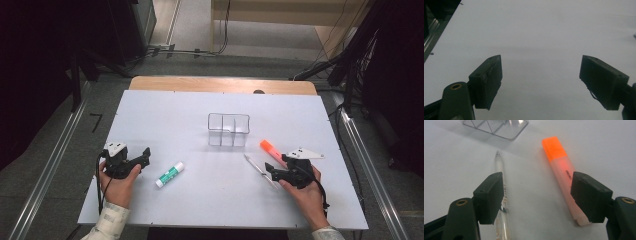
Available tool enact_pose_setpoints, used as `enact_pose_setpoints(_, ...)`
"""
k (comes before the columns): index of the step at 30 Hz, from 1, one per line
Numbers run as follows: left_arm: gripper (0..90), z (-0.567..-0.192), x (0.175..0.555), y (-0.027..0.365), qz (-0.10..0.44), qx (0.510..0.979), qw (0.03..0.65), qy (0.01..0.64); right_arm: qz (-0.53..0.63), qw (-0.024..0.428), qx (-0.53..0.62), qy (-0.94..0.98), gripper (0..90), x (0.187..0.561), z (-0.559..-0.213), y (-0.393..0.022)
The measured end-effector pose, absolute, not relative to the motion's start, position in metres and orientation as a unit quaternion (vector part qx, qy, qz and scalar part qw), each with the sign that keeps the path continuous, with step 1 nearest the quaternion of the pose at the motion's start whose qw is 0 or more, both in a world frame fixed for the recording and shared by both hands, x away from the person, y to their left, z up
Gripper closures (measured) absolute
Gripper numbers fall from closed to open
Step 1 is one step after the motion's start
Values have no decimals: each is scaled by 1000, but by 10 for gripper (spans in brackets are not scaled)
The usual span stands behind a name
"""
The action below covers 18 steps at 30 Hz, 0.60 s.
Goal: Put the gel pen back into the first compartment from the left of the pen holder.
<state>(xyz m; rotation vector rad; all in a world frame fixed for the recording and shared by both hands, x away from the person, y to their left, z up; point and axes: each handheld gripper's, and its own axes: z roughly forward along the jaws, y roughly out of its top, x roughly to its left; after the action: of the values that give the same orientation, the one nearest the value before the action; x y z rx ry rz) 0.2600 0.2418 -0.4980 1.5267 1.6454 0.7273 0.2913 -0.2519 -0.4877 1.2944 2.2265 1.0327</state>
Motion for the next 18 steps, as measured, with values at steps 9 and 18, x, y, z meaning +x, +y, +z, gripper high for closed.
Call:
enact_pose_setpoints(9, 193, -498, 260, 242, 285, 598, 381, 645, 364, 176, 444, 799, 257, 295, -490, -237)
enact_pose_setpoints(18, 193, -498, 260, 242, 284, 597, 382, 645, 357, 171, 429, 812, 304, 302, -494, -221)
